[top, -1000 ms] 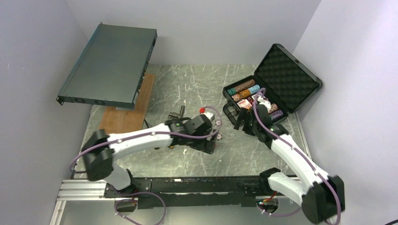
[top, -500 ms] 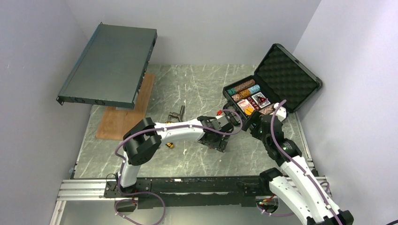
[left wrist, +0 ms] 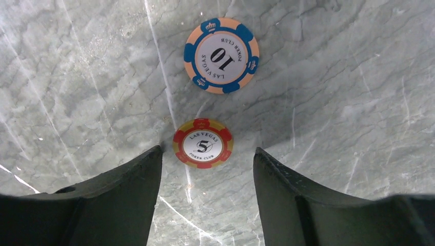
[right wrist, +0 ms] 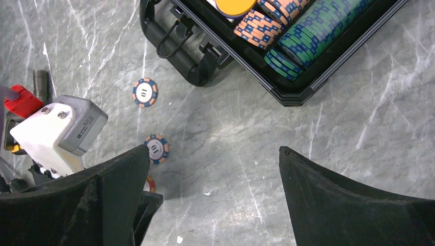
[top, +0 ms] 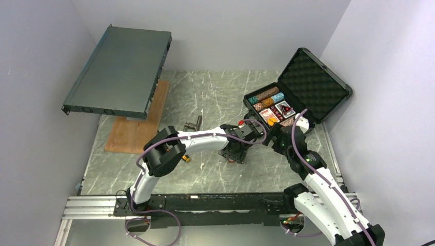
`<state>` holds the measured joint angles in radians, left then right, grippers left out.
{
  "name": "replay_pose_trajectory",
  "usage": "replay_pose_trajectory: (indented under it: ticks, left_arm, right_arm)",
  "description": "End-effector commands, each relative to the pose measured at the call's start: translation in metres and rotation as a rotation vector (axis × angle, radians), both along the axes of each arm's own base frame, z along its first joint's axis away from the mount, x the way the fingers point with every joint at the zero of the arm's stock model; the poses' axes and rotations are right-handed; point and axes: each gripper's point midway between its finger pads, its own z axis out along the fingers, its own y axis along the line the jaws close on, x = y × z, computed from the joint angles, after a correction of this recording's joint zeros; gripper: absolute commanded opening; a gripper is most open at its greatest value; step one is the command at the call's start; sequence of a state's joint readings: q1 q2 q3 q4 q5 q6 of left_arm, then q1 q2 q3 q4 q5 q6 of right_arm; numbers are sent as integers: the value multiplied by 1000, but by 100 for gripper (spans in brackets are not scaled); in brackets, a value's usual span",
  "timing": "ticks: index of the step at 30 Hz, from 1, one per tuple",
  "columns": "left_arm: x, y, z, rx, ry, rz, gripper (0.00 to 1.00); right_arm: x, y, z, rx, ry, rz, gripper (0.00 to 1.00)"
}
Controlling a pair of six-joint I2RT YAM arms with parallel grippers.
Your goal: Pack up texas hold em set
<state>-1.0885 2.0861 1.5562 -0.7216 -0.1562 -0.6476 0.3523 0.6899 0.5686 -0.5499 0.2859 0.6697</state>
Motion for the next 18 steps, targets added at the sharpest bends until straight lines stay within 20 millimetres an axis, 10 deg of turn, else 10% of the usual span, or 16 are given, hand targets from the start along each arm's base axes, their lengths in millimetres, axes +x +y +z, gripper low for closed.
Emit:
replay_pose_trajectory:
  ticks: [1, 18]
  left_arm:
    - [6, -8, 2, 0, -22, -13, 67]
    - [-3, 8, -20, 96, -4, -4, 47]
  right_arm:
    - [6, 1, 4, -4, -23, 7, 97]
    - [5, -1, 2, -12, -25, 0, 97]
